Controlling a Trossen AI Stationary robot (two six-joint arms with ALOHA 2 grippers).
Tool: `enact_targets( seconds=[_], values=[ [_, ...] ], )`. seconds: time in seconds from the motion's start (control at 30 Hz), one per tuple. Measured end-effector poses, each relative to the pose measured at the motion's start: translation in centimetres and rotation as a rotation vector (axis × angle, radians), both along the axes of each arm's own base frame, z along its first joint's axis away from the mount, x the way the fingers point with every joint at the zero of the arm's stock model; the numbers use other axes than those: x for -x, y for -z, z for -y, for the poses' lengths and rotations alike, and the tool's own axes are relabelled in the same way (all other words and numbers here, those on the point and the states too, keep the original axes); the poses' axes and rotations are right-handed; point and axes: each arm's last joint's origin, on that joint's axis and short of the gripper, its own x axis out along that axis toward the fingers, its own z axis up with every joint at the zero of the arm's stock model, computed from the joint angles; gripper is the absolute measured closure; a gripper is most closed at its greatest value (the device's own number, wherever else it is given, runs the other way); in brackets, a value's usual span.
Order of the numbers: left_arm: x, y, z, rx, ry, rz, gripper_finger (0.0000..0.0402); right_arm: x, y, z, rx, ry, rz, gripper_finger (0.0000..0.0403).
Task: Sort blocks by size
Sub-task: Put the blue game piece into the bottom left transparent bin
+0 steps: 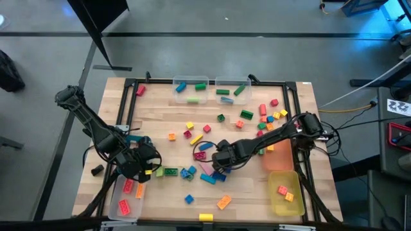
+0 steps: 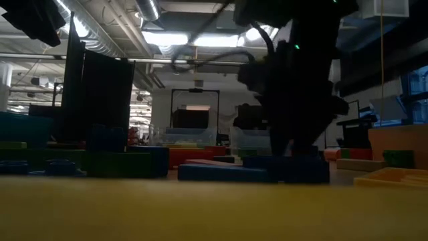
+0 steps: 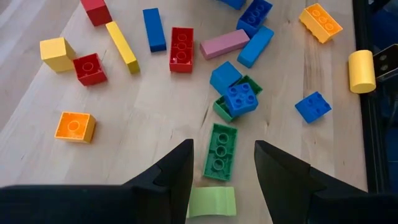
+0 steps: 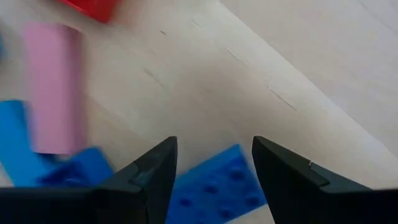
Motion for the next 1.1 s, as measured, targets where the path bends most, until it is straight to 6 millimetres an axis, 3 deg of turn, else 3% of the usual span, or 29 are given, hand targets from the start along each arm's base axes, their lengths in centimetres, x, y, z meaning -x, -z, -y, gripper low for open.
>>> enact_targets(
  seconds=[0.2, 0.47, 0.57, 0.7, 0.9, 1.1],
  values=[
    [0.0, 0.0, 0.0, 0.0, 0.0, 0.0, 0.0247, 0.6, 0.8, 0.1, -0.007, -0.017, -0.044, 0.0194],
    [0.0, 0.0, 0.0, 0.0, 0.0, 0.001, 0.0247, 0.0, -0.6, 0.0, 0.068, -0.322, -0.049, 0.0194],
    [0.0, 0.0, 0.0, 0.0, 0.0, 0.001, 0.0247, -0.6, -2.1, -0.1, 0.113, -0.501, -0.051, 0.0194],
    [0.0, 0.0, 0.0, -0.001, -0.001, 0.001, 0.0247, -0.6, -3.4, -0.7, 0.157, -0.868, -0.088, 0.0194],
    [0.0, 0.0, 0.0, -0.002, -0.002, 0.001, 0.0247, 0.1, -3.3, -2.2, 0.192, -1.362, -0.109, 0.0194],
    [0.0, 0.0, 0.0, -0.007, -0.006, 0.006, 0.0247, 0.2, -2.8, -3.1, 0.234, -1.613, -0.116, 0.0194]
  ],
)
